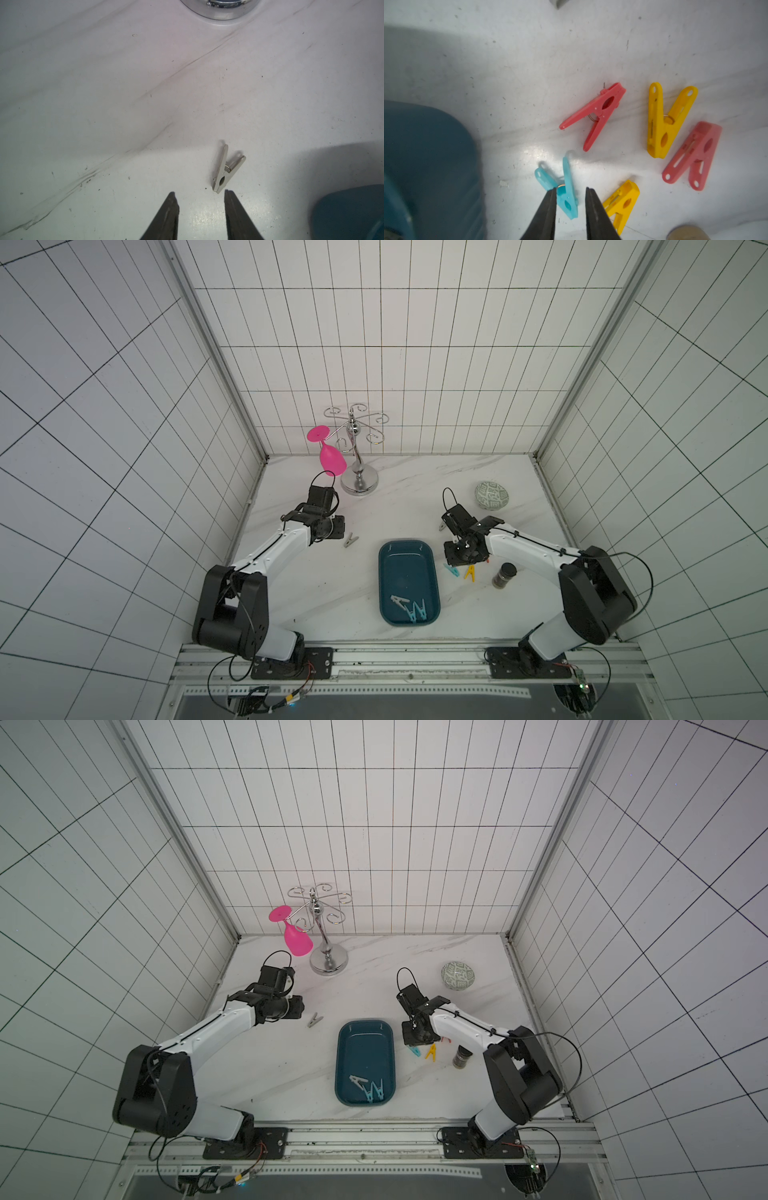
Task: Take the clothespins out of the storage box
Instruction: Place the clothespin at the center of the board, then pick up the clothespin from the storage box.
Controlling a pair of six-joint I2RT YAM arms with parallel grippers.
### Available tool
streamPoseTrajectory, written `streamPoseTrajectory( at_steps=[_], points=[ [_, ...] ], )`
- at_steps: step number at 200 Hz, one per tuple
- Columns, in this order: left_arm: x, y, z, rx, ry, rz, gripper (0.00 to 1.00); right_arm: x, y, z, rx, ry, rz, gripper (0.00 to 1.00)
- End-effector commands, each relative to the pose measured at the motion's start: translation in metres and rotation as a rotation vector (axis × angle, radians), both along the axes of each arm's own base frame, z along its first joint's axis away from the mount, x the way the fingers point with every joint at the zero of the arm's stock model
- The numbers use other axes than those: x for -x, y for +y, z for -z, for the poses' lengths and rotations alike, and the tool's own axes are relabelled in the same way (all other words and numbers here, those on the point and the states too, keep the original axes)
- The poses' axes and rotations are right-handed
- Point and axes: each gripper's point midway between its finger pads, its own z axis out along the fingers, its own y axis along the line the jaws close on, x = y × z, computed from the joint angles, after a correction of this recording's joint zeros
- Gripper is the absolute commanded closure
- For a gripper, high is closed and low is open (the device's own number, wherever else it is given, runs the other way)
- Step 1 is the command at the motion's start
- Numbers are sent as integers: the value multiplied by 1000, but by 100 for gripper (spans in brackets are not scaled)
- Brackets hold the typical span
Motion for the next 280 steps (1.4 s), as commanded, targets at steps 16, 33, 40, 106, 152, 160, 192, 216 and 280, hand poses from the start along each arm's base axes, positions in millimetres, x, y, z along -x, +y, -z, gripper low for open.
streamPoseTrajectory(
  at_steps=[16, 33, 40, 106, 152, 160, 192, 216, 280],
  points=[
    [-7, 5, -12, -15, -53, 3, 62, 5, 33, -51, -95, -122, -281, 70],
    [-7, 4, -13, -15, -58, 5, 62, 18, 48, -62, -130, -137, -424, 70],
    [-7, 4, -13, -15, -59, 6, 62, 24, 55, -65, -147, -141, -479, 70],
    [-3, 6, -21, -17, -85, 13, 62, 84, 106, -76, -294, -111, -874, 70],
    [0, 6, -27, -10, -106, 17, 62, 108, 129, -52, -248, -55, -1015, 68],
    [1, 6, -28, -9, -108, 19, 61, 110, 132, -47, -230, -46, -1033, 67],
    [3, 6, -32, -8, -119, 17, 61, 117, 142, -21, -132, -25, -1081, 65],
    [5, 7, -33, -7, -124, 17, 61, 114, 145, -5, -59, -8, -1061, 65],
    [8, 9, -35, -5, -135, 14, 61, 121, 147, 19, -10, 28, -1056, 64]
  ],
)
